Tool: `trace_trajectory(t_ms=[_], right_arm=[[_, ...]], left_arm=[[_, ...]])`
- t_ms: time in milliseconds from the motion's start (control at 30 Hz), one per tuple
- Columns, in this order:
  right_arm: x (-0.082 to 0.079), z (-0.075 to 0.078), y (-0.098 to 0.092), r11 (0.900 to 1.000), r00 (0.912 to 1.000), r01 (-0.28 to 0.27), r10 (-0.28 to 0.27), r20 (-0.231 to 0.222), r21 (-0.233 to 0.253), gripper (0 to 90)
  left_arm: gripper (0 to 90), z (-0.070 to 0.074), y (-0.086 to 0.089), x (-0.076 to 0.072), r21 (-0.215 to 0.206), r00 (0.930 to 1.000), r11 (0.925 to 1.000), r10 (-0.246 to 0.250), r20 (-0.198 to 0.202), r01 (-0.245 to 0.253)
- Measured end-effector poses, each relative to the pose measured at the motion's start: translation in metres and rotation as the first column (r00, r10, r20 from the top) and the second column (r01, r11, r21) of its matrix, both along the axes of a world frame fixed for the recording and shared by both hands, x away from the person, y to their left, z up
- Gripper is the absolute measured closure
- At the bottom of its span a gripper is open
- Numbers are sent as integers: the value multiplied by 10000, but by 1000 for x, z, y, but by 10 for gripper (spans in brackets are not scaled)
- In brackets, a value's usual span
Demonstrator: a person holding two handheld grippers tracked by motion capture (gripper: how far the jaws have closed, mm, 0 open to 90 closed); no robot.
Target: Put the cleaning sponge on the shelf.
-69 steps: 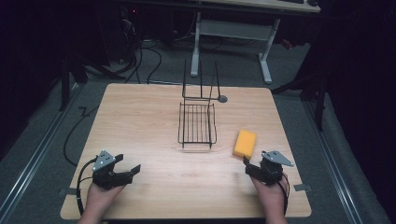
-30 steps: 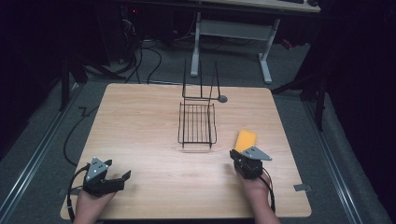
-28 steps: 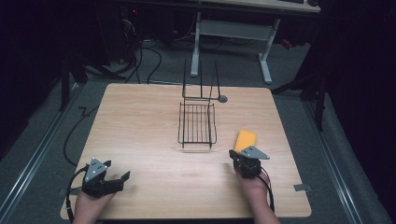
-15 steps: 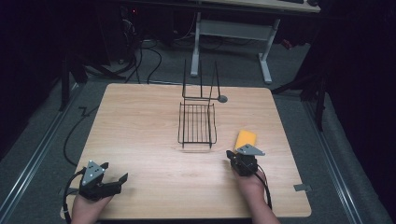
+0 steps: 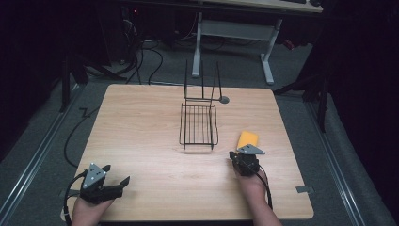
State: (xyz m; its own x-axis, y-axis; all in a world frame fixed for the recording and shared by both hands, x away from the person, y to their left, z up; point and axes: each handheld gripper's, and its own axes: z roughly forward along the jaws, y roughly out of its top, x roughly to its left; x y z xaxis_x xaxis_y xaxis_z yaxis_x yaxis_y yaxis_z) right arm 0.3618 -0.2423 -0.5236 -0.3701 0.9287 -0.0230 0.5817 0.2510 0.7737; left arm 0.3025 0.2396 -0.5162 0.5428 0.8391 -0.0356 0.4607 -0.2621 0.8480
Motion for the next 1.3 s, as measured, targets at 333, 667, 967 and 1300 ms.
trace_trajectory(t_ms=[333, 667, 967, 1300], right_arm=[[-11, 0, -21, 9979, 9979, 644, -643, -29, 58, 900], [-21, 1, -41, 9905, 9907, 1357, -1357, 3, 225, 900], [-21, 5, -66, 9740, 9740, 2243, -2251, 267, 316, 900], [-8, 1, -93, 9598, 9599, 2797, -2800, 158, 221, 884]], left_arm=[[141, 1, -15, 9, -75, 9986, 9986, -521, 31, 521], [141, 1, -23, 17, -59, 9962, 9961, -876, 9, 876], [141, 1, -18, 16, -85, 9973, 9973, -732, -13, 731], [142, -1, -12, 13, -111, 9985, 9985, -531, -139, 529]])
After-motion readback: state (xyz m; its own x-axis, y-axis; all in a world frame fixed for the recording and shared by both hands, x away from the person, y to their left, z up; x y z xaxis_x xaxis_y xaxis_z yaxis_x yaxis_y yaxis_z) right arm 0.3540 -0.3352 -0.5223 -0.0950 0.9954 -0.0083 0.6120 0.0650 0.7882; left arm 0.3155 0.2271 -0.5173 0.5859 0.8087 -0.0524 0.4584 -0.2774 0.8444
